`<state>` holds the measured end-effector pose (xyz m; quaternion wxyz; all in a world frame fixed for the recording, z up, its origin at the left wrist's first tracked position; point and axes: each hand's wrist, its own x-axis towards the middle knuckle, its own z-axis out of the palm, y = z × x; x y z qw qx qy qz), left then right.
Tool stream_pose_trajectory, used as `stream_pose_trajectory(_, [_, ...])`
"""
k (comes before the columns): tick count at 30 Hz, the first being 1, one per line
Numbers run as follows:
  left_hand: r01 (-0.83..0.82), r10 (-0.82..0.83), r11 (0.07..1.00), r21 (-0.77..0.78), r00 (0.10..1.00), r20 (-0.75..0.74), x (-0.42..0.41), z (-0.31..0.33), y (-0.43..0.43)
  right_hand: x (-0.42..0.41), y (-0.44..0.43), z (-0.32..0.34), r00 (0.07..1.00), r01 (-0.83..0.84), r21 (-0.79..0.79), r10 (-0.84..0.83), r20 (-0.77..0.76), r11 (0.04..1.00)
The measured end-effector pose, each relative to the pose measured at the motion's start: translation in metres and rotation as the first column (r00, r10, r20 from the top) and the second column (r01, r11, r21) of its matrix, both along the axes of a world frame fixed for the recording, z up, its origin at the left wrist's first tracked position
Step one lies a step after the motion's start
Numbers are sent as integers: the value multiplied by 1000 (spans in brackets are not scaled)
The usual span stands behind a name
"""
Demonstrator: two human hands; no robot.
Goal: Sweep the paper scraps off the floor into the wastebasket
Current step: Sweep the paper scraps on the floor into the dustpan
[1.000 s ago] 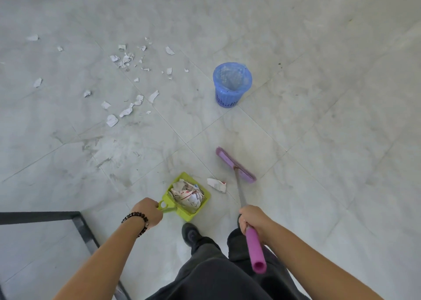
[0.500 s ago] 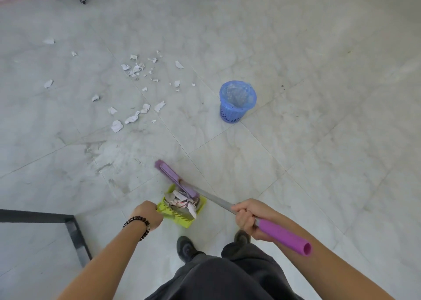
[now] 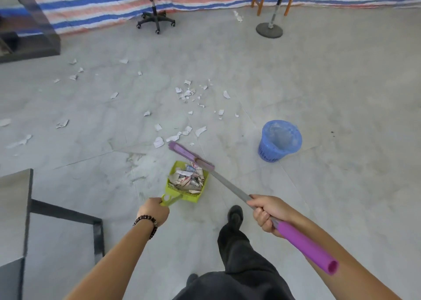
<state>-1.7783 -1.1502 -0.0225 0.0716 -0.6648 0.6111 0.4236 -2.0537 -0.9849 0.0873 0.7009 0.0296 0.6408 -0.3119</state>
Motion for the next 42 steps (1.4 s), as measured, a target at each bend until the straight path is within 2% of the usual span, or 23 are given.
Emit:
stream_pose_trajectory(6, [-102,103,995,-15,994,33,-48,-8,-72,-72,-106,-22,999,39,-33,-38,34,999])
stream_pose_trajectory(15, [-321,319,947,5,943,91,-121,16,-170,-158,-285,-43,981,-194,-29,193,-26,981])
stream_pose_trajectory(24, [-483,481,875,11,873,82,-125,20,-233,-168,-416,-53,943,-329,-64,325,-64,942])
stream_pose_trajectory(29, [-504,501,863,31,863,70,-108,3,-284,-136,-490,-74,869,-476,-92,453,-200,874])
stream_pose_trajectory(33, [-469,465,881,61,882,72,-83,-8,-331,-99,-560,-93,772,-598,-92,542,-333,796])
stream_pose_trajectory(38, [-419,414,904,83,907,72,-45,-15,-391,-69,-628,-125,640,-687,37,628,-442,726])
stream_pose_trajectory(40, [-395,387,914,99,918,85,-32,-16,-413,-64,-639,-137,623,-687,109,659,-421,718])
stream_pose_trajectory(42, [-374,365,919,120,927,90,-23,-15,-435,-64,-636,-143,573,-712,202,723,-386,673])
